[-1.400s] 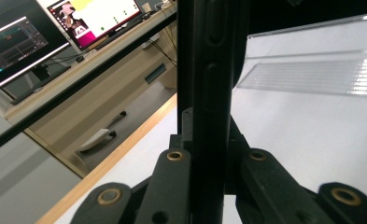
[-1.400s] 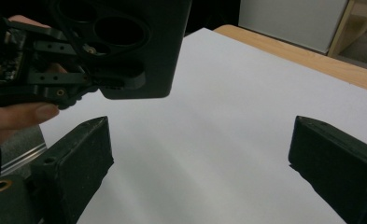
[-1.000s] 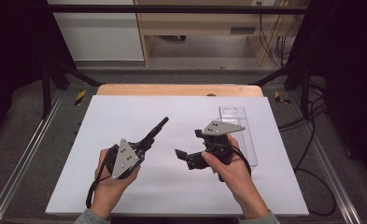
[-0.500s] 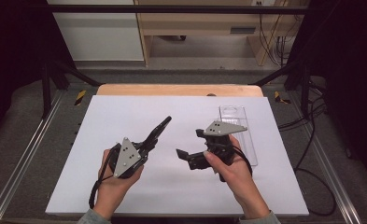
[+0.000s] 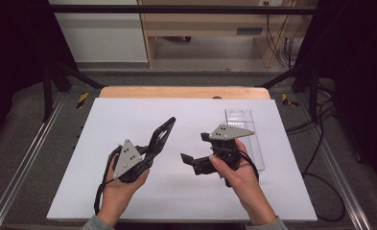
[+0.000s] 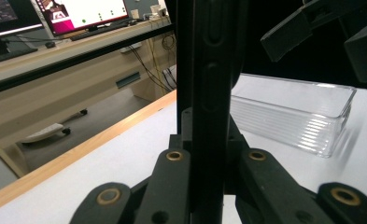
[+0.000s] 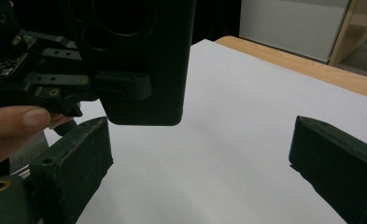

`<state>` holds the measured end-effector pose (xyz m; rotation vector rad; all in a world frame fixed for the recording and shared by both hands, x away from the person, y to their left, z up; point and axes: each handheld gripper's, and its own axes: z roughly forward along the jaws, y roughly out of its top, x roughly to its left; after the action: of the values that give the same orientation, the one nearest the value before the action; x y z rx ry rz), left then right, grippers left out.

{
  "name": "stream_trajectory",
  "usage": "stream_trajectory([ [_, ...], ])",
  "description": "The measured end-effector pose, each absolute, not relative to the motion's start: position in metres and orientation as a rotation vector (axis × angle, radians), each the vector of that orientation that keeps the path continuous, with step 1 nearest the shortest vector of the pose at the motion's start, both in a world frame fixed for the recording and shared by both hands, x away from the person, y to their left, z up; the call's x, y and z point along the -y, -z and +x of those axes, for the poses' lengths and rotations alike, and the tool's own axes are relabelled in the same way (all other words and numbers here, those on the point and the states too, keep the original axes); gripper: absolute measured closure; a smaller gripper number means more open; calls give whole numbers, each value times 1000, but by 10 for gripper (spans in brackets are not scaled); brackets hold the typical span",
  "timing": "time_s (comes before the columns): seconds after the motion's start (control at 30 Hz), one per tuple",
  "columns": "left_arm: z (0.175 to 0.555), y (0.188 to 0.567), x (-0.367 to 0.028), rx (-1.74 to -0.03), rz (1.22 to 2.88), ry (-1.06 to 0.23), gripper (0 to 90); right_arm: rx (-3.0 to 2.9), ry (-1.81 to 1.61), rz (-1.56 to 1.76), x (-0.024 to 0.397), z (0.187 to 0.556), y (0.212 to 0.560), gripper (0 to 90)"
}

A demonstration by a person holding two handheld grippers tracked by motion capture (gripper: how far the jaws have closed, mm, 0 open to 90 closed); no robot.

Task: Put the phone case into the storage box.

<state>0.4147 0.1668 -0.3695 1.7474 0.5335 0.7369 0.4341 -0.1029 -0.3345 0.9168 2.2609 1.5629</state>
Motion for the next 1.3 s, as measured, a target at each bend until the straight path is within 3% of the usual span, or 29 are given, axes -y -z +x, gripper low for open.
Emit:
stream_trajectory([
  [1.3, 419, 375, -159, -596, 1671, -604, 856, -2278, -1562, 938, 99, 434, 340, 65],
])
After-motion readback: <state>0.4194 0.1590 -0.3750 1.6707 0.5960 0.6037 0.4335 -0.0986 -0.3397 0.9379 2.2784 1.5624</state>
